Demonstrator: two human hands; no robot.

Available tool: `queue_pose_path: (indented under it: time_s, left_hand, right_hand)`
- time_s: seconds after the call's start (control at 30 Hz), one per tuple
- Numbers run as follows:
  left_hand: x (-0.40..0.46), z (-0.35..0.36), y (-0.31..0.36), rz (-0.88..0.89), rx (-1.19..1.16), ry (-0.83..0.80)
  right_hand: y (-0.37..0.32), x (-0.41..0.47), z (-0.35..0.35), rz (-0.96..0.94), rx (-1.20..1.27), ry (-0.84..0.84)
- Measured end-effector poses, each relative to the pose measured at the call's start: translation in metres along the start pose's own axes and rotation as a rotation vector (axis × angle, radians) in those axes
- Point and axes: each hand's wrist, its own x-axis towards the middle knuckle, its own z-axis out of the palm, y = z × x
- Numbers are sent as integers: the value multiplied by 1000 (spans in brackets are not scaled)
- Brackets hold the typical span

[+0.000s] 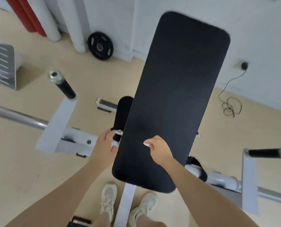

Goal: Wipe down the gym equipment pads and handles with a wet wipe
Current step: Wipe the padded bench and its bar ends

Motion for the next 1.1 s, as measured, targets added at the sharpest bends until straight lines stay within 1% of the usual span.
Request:
queue_pose_path:
  time_s: [0.03,0.13,0.17,0.27,0.37,0.4,0.43,0.47,0.53,0.6,0.63,0.73,0.8,0.87,0.93,1.0,1.03,1.07,1.1]
  left_hand:
    - [1,-10,10,8,-8,-11]
    - [4,-26,37,-27,-48,-107]
    - [7,-26,45,-33,-48,-143]
    - [20,-16,65,-85,-46,-178]
    - [30,-3,83,-144,-115,-136]
    - [34,1,87,-148,-140,-116]
    - [39,4,90,-149,-166,-99]
    - [43,5,91,-152,-194,-80]
    - [54,7,93,-162,-259,-44]
    - [66,6,92,-168,-353,-2]
    - [75,4,91,-167,-393,34]
    - [103,-4,84,-159,-442,161]
    - [123,-9,78,-178,-479,196]
    - [146,-15,72,-176,-519,198]
    - [170,-23,67,-155,-558,189]
    - [192,-30,63,-133,-552,134]
    - [200,-30,60,-117,-508,66]
    - [205,-28,58,-96,-442,-24]
    - [207,-24,56,-74,-369,-121]
  right_hand:
    - [-8,1,-16,54,86,-7]
    - [-37,0,-61,264,561,-32]
    - [-42,-1,-74,291,689,-38]
    - [-44,6,-106,288,967,-45]
    - [-34,19,-125,335,1198,-71]
    - [-32,24,-130,331,1278,-84]
    - [-30,31,-134,284,1310,-107]
    - [-29,38,-137,221,1276,-143]
    - [-33,53,-140,123,1042,-167]
    - [-38,71,-138,103,771,-101]
    - [-43,81,-136,90,685,-64]
    - [-63,110,-132,13,562,4]
    - [-81,131,-134,-83,391,84]
    - [-98,156,-139,-245,85,216]
    - [-111,183,-145,-456,-258,369]
    - [-119,208,-148,-685,-563,450]
    - [-122,219,-148,-794,-679,427]
    - [-126,226,-148,-896,-786,344]
    - [-128,232,-145,-955,-891,192]
